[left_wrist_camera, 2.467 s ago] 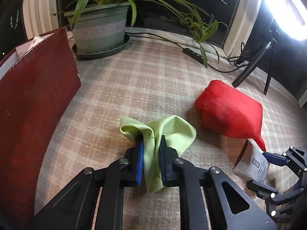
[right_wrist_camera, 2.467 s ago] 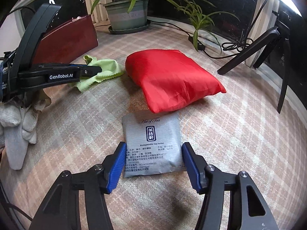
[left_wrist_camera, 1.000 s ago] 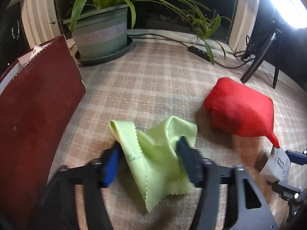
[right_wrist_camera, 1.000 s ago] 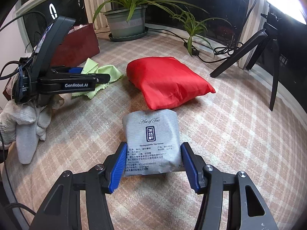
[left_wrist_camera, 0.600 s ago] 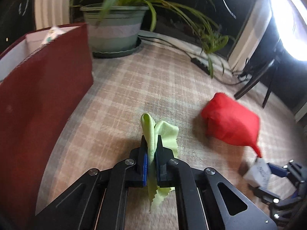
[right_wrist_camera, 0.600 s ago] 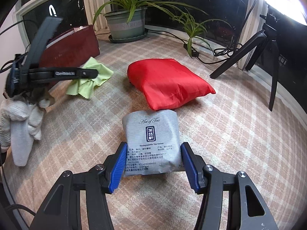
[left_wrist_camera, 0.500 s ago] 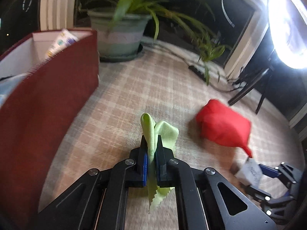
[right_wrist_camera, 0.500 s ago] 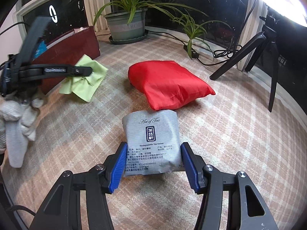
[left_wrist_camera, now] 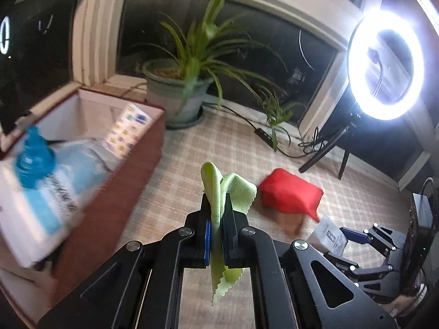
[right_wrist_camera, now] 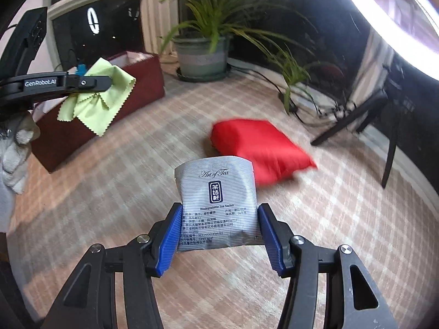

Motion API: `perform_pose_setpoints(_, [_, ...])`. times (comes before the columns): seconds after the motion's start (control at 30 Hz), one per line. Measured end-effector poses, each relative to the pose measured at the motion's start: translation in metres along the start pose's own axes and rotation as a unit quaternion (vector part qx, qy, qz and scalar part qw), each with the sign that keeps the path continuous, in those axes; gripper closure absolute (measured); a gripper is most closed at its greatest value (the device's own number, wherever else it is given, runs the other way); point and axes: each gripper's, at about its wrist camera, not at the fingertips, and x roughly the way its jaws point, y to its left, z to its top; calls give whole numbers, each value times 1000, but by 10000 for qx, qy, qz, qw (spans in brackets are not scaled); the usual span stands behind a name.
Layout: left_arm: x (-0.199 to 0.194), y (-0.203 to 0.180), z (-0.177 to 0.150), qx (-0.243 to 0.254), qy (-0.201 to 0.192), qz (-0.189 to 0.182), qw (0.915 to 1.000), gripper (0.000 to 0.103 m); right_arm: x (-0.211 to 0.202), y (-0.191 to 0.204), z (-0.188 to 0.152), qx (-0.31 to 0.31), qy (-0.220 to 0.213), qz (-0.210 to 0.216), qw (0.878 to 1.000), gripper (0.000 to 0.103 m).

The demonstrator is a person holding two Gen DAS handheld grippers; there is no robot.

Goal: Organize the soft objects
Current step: 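Carry the cloth and tea sachet over the box with both grippers, then open both grippers to drop the cloth and tea sachet into the box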

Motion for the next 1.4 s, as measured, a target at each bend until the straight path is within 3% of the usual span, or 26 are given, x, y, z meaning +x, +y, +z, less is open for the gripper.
perform_pose_setpoints(0.27, [-52,49,21,-274,-184,394,9987,98,-10,32,43,-366,-374,297,9982,52])
perform_pose_setpoints(0.53, [-69,93,29,-499,-195,842,9950,98,-1,83,126,-794,-776,804,9906,52])
perform_pose_setpoints(0.8, [-67,113,29,-641,-129,1046,9924,98,39,140,192,-1013,-714,1268,9841,51])
perform_pose_setpoints(1.03, [-61,117,30,-594,-71,1090,9922,96,71,172,213,-1154,-491,1393,9823,50])
perform_pose_setpoints(1.1, [-61,116,30,-567,-73,1064,9927,85,77,177,216,-1189,-460,1394,9820,48])
perform_pose_setpoints(1.13, [-62,115,31,-568,-88,1058,9927,81,79,179,217,-1182,-443,1407,9820,42])
perform_pose_setpoints(1.2, [-64,115,32,-568,-115,1062,9926,66,83,181,220,-1130,-387,1489,9816,36])
perform_pose_setpoints(1.4, [-74,118,31,-654,-185,1084,9918,62,83,177,224,-941,-424,1532,9828,33])
